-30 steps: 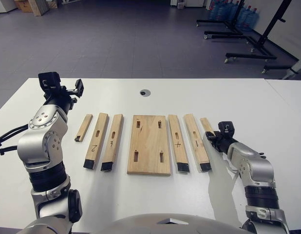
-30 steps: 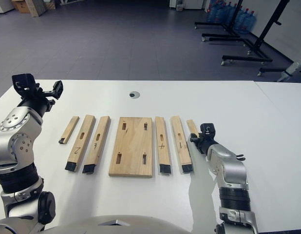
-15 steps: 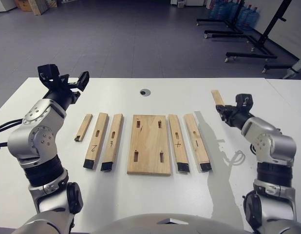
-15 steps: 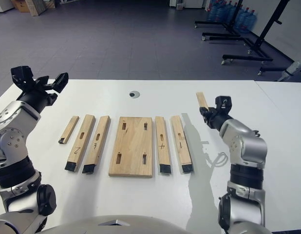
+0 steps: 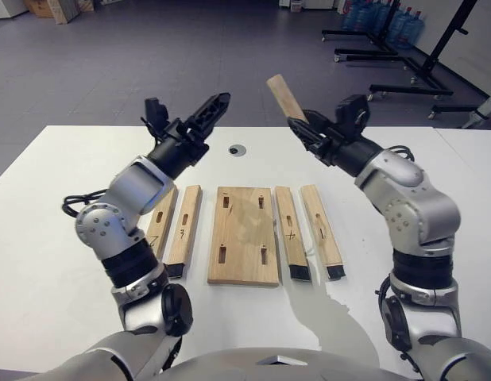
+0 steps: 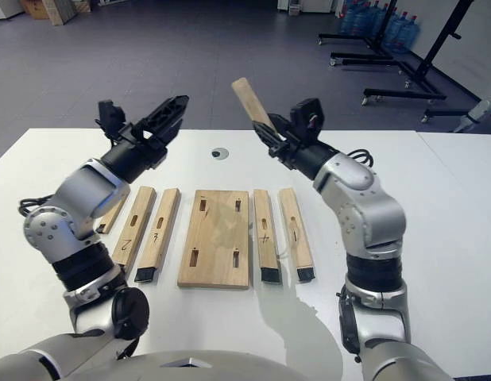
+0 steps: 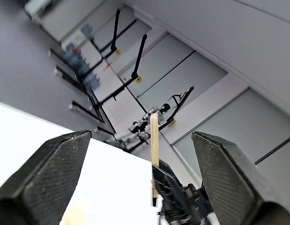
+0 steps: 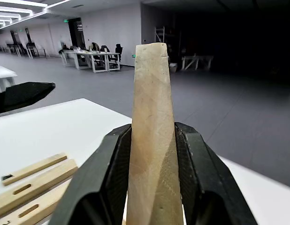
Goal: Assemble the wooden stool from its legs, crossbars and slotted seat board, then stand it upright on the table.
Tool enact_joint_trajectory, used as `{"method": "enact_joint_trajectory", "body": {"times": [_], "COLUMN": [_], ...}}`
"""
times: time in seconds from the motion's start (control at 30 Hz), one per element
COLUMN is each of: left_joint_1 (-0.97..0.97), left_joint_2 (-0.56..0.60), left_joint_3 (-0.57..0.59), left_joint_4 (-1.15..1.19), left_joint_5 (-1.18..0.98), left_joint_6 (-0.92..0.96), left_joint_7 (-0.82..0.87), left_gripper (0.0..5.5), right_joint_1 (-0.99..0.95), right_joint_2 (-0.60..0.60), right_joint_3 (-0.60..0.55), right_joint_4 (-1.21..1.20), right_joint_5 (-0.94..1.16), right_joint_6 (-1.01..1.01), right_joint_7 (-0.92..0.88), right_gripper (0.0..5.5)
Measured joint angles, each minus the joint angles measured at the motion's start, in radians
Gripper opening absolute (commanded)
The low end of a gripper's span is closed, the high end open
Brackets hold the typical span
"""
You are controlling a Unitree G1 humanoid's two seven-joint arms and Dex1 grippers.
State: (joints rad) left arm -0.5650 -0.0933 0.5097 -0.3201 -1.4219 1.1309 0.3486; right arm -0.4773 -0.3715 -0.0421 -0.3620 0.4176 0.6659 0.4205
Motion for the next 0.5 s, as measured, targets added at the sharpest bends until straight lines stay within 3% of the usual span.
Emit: {"method": "enact_joint_trajectory", "body": {"times": [0.2, 0.5], "left_joint_1": [0.039, 0.038], "left_joint_2": [0.014, 0.068], "left_joint_3": [-0.086, -0.234], "left_joint_4": [0.029, 0.034], "left_joint_5": [-0.151, -0.179], "left_joint_6": [-0.119, -0.236], "left_joint_7": [0.126, 0.145], "left_gripper": [3.92, 3.92], "right_joint_1": [0.027, 0.063], "right_joint_2": [0.059, 0.093], "right_joint_3": [0.098, 0.195], "right_joint_4": [0.003, -0.030], "right_joint_5": [-0.082, -0.073], "right_joint_6": [-0.200, -0.186], "right_joint_7": [0.020, 0.062], "right_gripper": [1.27, 1.27]}}
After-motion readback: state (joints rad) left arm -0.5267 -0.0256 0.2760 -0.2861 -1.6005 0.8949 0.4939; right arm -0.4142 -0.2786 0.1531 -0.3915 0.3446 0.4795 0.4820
